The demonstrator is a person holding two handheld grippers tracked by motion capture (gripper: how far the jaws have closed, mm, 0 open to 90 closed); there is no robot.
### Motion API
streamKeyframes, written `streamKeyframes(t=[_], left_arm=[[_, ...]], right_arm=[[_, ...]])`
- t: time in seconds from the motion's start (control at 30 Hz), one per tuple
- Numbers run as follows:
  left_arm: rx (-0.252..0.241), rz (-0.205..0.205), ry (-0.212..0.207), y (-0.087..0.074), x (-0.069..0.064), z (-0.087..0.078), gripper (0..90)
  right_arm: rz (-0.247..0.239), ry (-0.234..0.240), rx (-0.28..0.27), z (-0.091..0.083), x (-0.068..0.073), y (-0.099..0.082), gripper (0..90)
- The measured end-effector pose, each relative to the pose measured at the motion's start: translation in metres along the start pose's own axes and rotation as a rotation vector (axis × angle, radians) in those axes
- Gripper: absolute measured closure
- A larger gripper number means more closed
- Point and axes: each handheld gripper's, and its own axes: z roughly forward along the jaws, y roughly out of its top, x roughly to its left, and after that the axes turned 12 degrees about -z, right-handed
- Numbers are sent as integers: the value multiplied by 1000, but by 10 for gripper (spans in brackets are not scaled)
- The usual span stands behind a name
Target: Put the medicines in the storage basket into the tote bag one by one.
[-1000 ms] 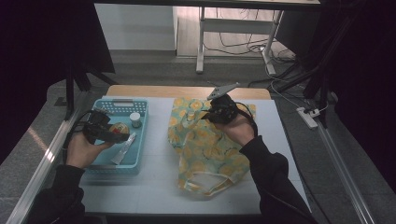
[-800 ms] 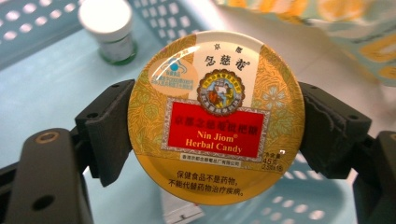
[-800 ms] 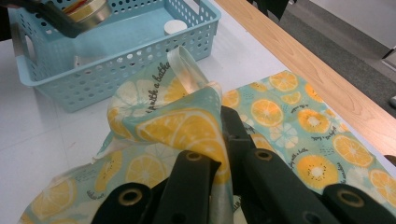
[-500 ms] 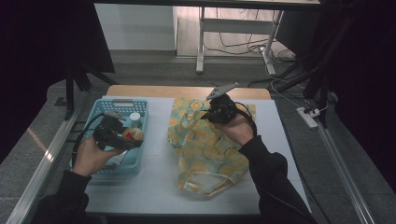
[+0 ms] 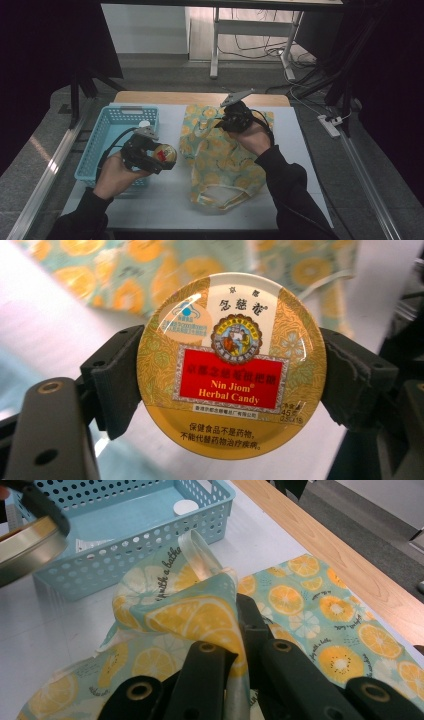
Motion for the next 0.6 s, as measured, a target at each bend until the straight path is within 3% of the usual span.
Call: streamKeyframes(t=[0.23,0.6], left_arm=[[20,58,-47,17,-22,18,201],[48,107,-97,48,-39,56,201]], right_arm=[[7,-2,-1,2,-2,0,898],[12,-3,0,3,-4,1,898]])
